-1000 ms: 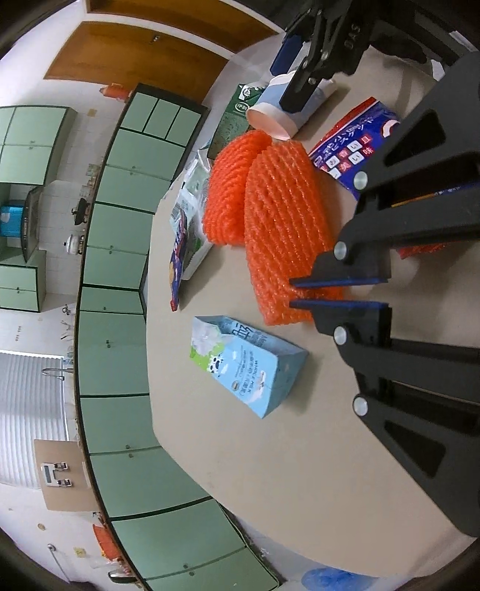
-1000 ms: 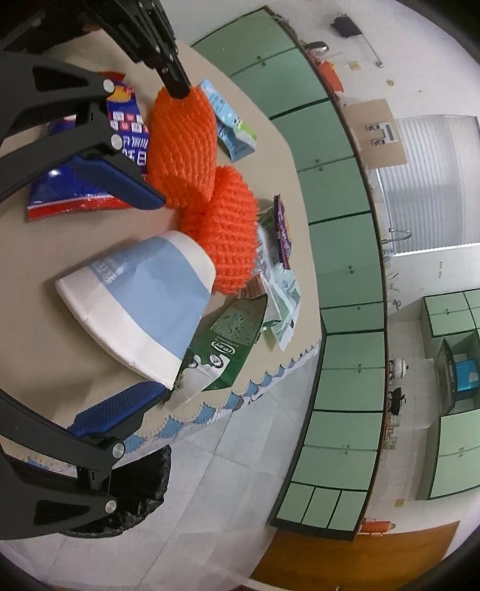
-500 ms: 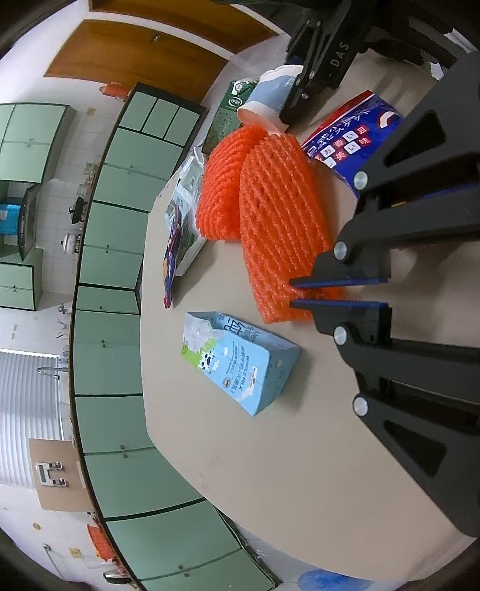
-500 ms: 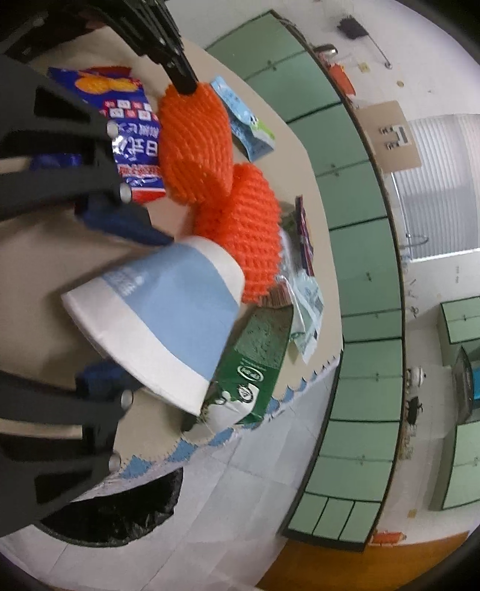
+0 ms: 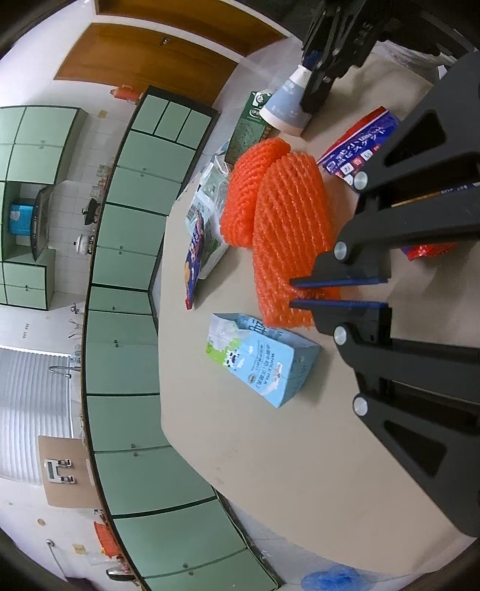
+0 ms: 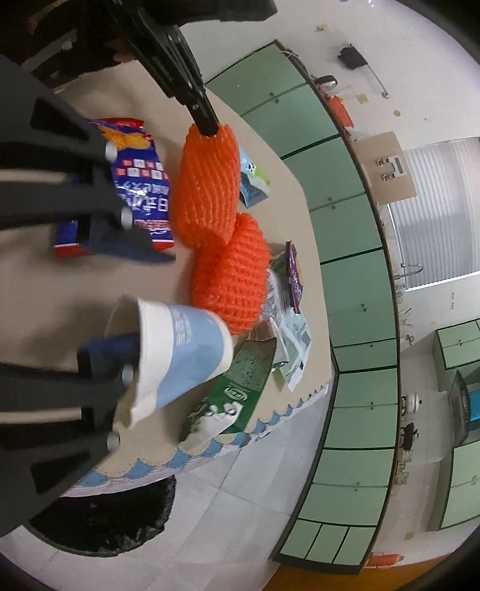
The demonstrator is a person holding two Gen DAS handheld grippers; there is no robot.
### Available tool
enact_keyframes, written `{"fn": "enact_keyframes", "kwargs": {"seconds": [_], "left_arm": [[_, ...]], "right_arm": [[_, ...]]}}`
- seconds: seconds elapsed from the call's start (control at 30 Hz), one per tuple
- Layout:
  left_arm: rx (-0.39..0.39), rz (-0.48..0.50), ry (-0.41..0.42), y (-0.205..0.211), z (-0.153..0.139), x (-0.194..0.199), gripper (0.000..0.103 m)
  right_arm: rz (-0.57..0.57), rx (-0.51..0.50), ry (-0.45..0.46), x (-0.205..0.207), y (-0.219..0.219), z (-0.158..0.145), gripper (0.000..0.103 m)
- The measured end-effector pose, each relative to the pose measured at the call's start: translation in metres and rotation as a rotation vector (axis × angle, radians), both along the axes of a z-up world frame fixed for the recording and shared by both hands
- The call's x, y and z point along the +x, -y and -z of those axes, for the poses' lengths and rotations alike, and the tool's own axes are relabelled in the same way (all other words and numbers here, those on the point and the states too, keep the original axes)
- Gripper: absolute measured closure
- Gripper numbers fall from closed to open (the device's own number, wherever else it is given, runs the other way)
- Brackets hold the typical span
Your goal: Collect trash
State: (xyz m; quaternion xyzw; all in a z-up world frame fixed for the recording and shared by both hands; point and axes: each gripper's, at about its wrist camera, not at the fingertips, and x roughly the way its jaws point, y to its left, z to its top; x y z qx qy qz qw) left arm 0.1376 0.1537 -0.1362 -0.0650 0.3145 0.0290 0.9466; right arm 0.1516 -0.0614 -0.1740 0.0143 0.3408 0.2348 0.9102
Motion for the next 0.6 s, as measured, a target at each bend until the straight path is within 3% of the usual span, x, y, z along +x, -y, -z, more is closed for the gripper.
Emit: {"fn": "enact_keyframes", "kwargs": {"seconds": [0.17,0.33,0.6], "left_arm": [[0.000,-0.001,-0.011,-0.001,0.003,0.001,0.099],[0.000,0.005,-0.018,0.001,0.006,0.004,0.098],[0.000,0.004,-0.017,0.002,0.006,0.005,0.098]], "right_arm": [[-0.030,-0.011,-0.009,-0.016,0.008,0.000,0.056],[-0.003,0.043,-0.006,-0.019,0.021,-0.008,0.048],[-0.019,0.064,-0.002,-0.027,0.020,-0.020,0.048]]}}
